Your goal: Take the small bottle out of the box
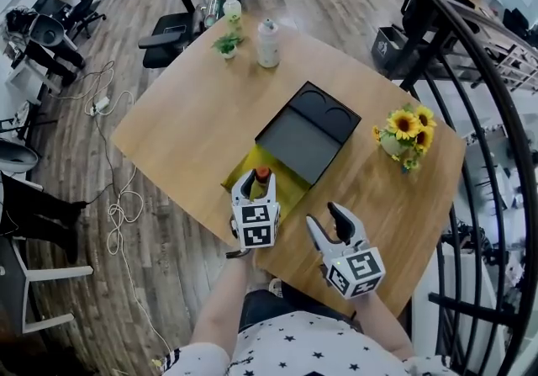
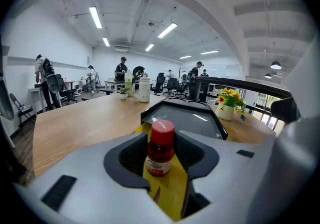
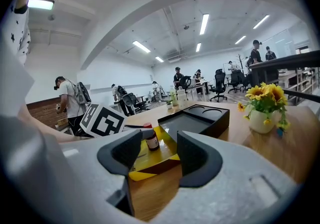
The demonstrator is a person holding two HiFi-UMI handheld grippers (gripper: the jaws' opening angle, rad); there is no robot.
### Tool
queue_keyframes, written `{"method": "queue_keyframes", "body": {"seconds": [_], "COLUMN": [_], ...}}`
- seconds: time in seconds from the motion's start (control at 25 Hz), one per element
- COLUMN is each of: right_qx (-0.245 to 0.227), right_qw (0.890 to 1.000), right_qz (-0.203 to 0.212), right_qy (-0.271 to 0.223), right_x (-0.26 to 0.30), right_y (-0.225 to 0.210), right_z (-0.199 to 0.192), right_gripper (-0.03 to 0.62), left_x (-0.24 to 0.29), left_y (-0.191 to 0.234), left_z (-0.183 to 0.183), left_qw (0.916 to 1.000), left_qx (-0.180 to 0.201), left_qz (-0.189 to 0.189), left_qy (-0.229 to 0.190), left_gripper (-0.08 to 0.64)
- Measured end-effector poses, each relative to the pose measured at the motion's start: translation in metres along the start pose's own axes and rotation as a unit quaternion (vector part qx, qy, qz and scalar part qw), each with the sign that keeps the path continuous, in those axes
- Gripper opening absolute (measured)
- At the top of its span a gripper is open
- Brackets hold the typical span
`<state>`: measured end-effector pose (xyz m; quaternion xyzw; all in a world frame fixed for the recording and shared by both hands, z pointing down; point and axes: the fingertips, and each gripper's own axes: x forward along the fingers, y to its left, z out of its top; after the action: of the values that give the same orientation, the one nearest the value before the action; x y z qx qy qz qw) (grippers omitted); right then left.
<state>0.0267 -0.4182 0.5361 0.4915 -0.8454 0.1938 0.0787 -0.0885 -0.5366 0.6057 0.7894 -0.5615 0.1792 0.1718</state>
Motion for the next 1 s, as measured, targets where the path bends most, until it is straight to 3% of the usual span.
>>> {"method": "queue_keyframes", "body": {"seconds": [0.24, 0.52, 1.0], "right_qx": [0.001, -0.002, -0.017], "right_qw": [1.0, 1.0, 1.0], "right_qz": [-0.004, -0.007, -0.019], "right_qy": [0.004, 0.0, -0.018], "right_x": [-0.003, -0.01, -0.039], "right_y": [0.001, 0.004, 0.031], "right_z": [-0.003, -0.003, -0.002], "right_gripper": [0.209, 0.209, 0.209], "left_x": [-0.003, -0.012, -0.071], "left_y": [0.0, -0.001, -0.004], "left_z": [0.002, 0.003, 0.036], "left_qw": [0.9998, 0.9999, 0.9976], "left_qx": [0.015, 0.007, 0.009], "left_qz": [0.002, -0.002, -0.012], "left_qy": [-0.009, -0.015, -0.068], "left_gripper": [0.138, 0.133, 0.132]}}
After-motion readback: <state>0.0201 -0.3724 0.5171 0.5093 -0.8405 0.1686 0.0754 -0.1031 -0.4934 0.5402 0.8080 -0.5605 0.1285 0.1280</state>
